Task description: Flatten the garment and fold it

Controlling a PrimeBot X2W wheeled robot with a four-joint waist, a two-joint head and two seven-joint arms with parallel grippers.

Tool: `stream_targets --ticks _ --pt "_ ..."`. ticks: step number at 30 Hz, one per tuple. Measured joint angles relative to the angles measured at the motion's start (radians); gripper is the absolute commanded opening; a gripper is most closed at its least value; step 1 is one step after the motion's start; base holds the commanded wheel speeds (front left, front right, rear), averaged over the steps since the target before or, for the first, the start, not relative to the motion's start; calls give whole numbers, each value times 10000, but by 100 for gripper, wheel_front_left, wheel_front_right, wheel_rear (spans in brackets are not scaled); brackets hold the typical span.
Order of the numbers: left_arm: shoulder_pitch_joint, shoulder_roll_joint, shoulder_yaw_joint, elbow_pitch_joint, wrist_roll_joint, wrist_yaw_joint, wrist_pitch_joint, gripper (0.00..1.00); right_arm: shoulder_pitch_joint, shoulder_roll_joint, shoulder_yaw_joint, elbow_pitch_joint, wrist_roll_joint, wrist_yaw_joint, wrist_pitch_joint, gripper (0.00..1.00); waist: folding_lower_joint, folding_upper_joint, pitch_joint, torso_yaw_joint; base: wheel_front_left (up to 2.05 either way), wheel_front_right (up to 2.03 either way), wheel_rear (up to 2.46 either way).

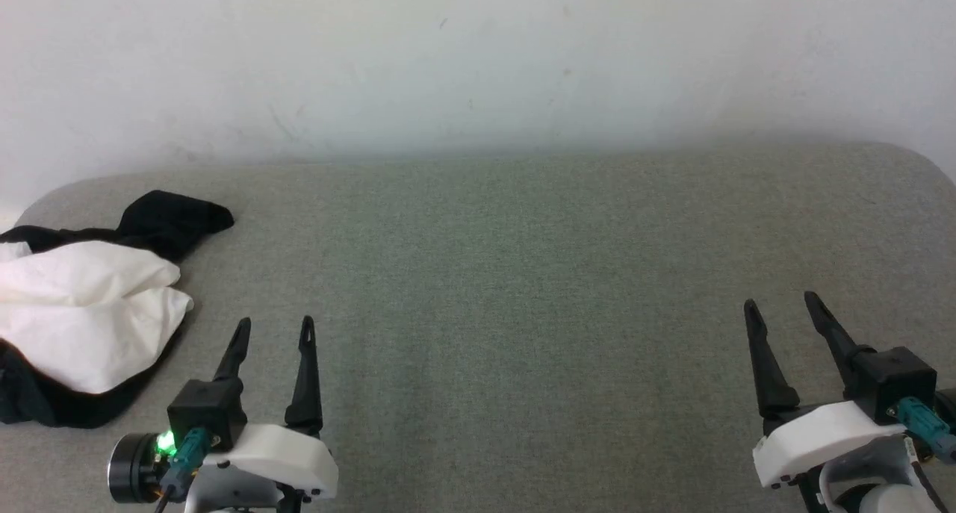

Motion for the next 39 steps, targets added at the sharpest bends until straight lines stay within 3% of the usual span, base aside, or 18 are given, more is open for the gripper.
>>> stream_targets --ticks 39 --pt "670 -2 29 -489 -688 217 -794 100 204 4 144 -280 -196 0 -435 100 0 0 130 2206 0 0 0"
